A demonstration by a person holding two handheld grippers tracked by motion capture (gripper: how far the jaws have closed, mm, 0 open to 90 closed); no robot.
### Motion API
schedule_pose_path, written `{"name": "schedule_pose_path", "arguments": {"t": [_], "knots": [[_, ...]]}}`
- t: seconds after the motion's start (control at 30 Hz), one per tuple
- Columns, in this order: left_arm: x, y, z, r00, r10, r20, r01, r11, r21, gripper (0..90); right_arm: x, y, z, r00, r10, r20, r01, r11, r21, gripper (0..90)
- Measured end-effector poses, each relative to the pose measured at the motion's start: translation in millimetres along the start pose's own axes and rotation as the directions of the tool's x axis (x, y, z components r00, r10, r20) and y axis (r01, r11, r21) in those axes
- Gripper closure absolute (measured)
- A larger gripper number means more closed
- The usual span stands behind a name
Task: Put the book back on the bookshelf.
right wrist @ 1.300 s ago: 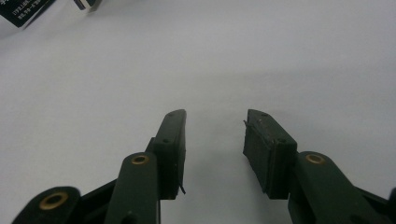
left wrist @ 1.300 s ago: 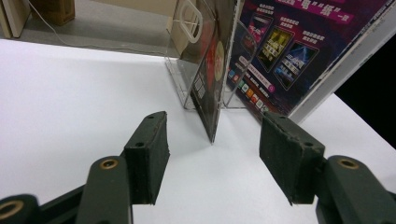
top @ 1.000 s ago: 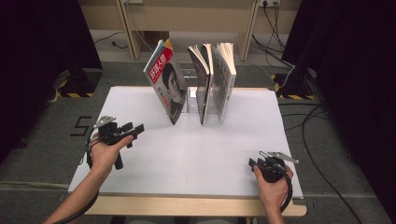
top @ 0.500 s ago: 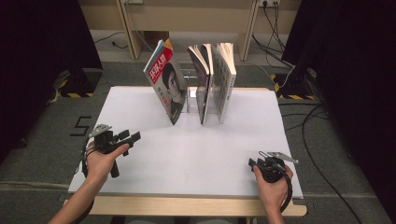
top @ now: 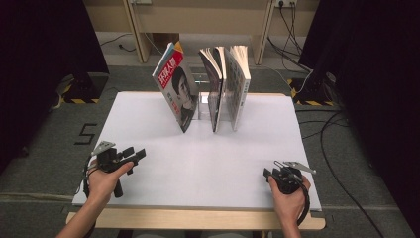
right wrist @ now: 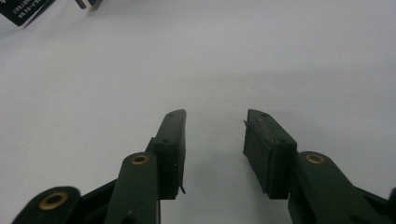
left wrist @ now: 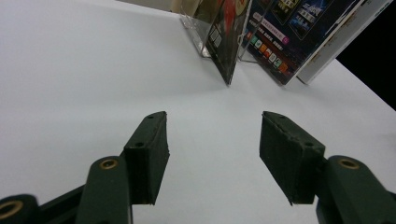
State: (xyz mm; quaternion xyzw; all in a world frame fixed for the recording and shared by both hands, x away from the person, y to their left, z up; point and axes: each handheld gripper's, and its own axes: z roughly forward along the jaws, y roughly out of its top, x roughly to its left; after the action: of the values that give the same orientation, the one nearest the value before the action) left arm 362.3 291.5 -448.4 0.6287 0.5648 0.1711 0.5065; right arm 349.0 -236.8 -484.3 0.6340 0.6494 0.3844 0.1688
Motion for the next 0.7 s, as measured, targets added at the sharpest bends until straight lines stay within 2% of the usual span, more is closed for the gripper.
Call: {"name": "schedule_pose_path", "arguments": {"t": [0.47, 0.53, 0.7], "knots": [[7.6, -17.0, -4.0, 0.9999, -0.001, -0.017, 0.001, 0.9999, 0.016, 41.4, -0.8, -0.2, -0.4, 1.0, -0.004, 0.002, 0.004, 1.0, -0.004, 58.7], [8.6, -19.5, -4.5, 0.9998, -0.008, -0.019, 0.008, 0.9998, 0.017, 41.4, 0.2, -0.3, -0.6, 1.0, 0.007, 0.001, -0.007, 1.0, -0.001, 58.7], [12.2, -23.8, -6.2, 0.9996, -0.011, -0.024, 0.012, 0.9997, 0.022, 41.5, -0.7, -0.1, -0.8, 1.0, -0.004, 0.001, 0.004, 1.0, -0.003, 58.7]]}}
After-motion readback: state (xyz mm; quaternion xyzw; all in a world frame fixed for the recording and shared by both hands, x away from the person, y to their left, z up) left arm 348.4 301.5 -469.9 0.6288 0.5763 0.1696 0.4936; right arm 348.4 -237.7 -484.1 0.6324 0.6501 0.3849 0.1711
